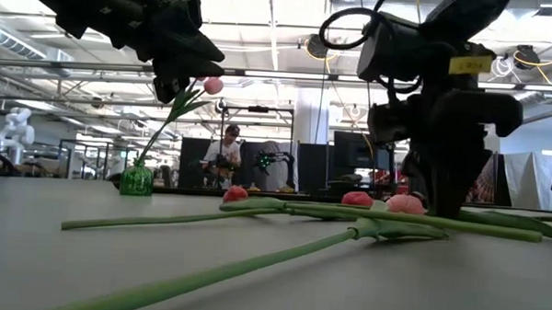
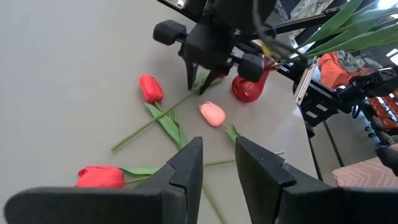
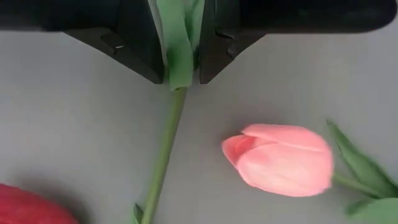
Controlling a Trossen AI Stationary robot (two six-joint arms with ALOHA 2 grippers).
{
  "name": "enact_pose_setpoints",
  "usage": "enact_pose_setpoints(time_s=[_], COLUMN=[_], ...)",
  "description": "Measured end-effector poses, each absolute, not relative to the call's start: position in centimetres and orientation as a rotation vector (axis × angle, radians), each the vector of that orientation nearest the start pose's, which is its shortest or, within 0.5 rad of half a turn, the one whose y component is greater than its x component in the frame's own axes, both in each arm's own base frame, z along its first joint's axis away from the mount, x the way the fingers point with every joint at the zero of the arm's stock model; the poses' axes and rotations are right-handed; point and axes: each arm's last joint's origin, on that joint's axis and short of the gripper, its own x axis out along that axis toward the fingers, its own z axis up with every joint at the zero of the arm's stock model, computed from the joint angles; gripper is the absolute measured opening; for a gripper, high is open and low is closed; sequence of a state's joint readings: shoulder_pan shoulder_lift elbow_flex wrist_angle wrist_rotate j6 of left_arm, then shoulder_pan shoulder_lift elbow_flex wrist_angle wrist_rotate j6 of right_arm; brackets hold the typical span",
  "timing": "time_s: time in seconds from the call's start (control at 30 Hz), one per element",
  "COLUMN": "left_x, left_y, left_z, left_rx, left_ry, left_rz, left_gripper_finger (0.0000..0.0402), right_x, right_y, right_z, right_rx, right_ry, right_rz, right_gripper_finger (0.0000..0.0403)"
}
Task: Sort flowers into vase by color
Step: Put the right red flower into the blue vase
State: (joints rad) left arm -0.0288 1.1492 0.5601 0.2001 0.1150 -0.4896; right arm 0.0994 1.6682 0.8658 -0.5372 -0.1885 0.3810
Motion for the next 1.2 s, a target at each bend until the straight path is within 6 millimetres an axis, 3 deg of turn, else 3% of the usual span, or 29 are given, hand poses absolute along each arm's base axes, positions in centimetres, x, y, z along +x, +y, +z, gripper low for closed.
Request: enact_pose_setpoints(time_s=[0.53,0.87,1.2], left_x=[23.79,23.79,23.79], left_y=[-1.02,-1.02,-1.02], left_z=[22.11,22.10,22.10], left_rx=[-0.500,-0.500,-0.500], left_ry=[0.422,0.422,0.422], left_rz=[-0.043,-0.043,-0.043], left_gripper_finger=[0.0101,0.0101,0.0101], right_x=[28.03,28.01,28.01], right_y=[3.39,3.29,3.31], right_z=[13.33,13.26,13.24], right_rx=[0.326,0.319,0.303], right_ry=[1.393,1.395,1.394], right_rz=[0.050,0.045,0.067], right_gripper_finger=[0.0095,0.0013,0.0004])
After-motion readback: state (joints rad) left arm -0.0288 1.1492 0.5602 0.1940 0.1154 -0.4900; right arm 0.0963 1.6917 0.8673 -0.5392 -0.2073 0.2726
